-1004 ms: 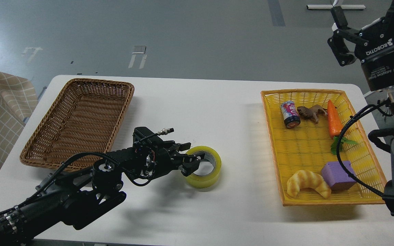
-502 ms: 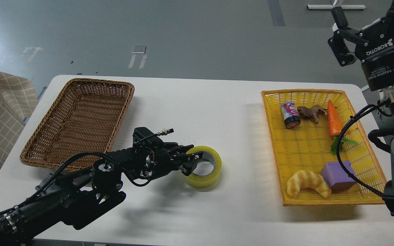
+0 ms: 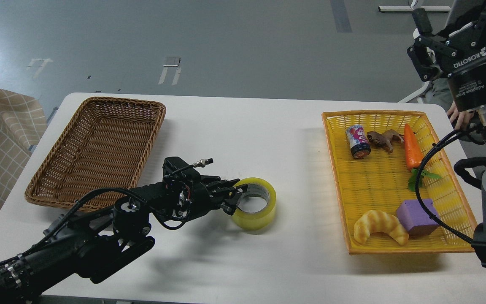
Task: Place and transfer tape with both arms
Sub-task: 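Close the left gripper on the tape roll's rim, then lift the tape roll and carry it over the wicker basket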
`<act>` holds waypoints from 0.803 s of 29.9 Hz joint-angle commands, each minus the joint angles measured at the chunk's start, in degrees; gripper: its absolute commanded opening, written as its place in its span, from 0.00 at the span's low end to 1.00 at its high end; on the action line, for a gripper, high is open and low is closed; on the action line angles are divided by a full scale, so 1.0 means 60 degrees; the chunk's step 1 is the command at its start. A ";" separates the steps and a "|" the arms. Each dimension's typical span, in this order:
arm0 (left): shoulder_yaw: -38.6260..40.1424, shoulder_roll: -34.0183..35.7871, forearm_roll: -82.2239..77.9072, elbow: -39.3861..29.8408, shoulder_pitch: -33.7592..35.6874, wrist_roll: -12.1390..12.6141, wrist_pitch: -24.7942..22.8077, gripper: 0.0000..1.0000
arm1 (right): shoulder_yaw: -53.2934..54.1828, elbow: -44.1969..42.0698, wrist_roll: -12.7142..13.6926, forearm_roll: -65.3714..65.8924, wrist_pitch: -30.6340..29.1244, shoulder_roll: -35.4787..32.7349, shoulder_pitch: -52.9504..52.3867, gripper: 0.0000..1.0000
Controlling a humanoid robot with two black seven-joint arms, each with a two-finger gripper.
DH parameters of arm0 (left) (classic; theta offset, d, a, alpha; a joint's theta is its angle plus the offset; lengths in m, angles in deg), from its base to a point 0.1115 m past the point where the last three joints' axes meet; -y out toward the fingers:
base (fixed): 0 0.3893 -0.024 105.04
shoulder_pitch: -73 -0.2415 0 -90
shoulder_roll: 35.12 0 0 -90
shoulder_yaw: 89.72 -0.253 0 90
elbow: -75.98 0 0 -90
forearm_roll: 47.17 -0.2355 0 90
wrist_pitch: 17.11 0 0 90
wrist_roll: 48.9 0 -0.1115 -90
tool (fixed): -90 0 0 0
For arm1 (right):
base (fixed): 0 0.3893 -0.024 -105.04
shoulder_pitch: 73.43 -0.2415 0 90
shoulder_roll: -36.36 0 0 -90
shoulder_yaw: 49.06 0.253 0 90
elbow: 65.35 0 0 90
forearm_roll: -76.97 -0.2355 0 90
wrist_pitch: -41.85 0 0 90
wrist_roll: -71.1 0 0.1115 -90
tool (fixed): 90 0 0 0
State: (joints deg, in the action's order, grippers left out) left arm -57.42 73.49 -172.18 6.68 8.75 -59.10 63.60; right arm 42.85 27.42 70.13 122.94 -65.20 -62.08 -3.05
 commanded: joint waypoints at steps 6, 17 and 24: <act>0.0124 -0.0026 0.0001 -0.0036 0.0278 -0.0015 0.0055 0.10 | -0.0010 -0.0008 -0.0001 0.0000 -0.0001 0.0044 -0.0011 1.00; 0.0183 0.0516 0.0001 -0.0051 0.1289 0.0029 0.0349 0.10 | -0.0025 -0.0023 -0.0001 0.0000 -0.0001 0.0059 -0.0011 1.00; 0.0183 0.1291 0.0881 -0.0022 0.2182 0.0014 0.0363 0.10 | -0.0039 -0.0052 -0.0001 0.0000 -0.0001 0.0059 -0.0026 1.00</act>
State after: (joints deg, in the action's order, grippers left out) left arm -56.28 79.64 -169.68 6.32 19.95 -58.97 65.78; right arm 42.65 27.13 70.13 122.94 -65.20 -61.74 -3.22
